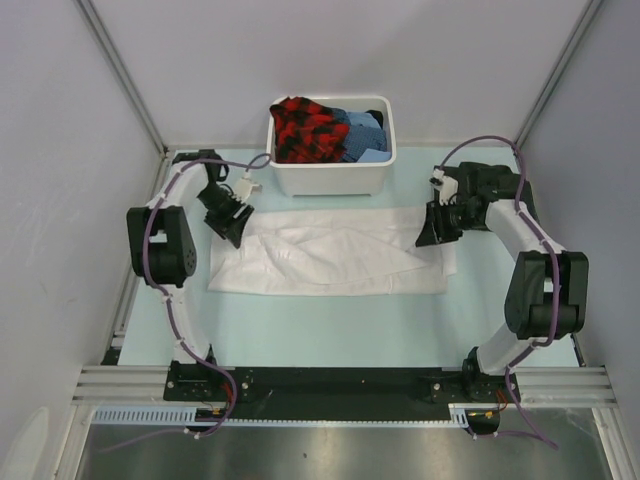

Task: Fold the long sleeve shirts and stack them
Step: Fold the shirt

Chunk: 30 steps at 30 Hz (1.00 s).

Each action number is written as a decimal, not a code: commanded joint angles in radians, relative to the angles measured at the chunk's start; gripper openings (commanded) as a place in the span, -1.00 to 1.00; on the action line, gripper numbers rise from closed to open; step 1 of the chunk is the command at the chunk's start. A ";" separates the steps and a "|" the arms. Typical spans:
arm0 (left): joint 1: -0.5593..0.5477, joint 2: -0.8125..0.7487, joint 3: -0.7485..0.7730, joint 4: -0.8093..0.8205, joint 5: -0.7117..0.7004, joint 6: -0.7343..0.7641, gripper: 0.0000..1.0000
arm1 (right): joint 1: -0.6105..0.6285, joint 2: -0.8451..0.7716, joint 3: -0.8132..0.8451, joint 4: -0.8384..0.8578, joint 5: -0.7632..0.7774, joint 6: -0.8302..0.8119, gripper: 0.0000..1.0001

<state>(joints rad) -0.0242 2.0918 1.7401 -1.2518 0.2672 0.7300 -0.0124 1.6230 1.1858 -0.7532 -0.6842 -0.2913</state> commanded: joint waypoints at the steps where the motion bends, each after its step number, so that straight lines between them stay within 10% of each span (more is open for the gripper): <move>1: 0.093 -0.102 -0.078 0.057 0.208 -0.150 0.30 | 0.046 0.046 0.038 0.165 -0.020 0.052 -0.26; 30: 0.112 -0.157 -0.343 0.437 0.438 -0.485 -0.10 | 0.358 0.304 0.136 0.471 0.178 0.118 -0.17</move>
<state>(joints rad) 0.0963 2.0209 1.3880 -0.8322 0.6621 0.2695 0.3313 1.9106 1.2835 -0.3267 -0.5549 -0.1741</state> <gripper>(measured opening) 0.423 0.425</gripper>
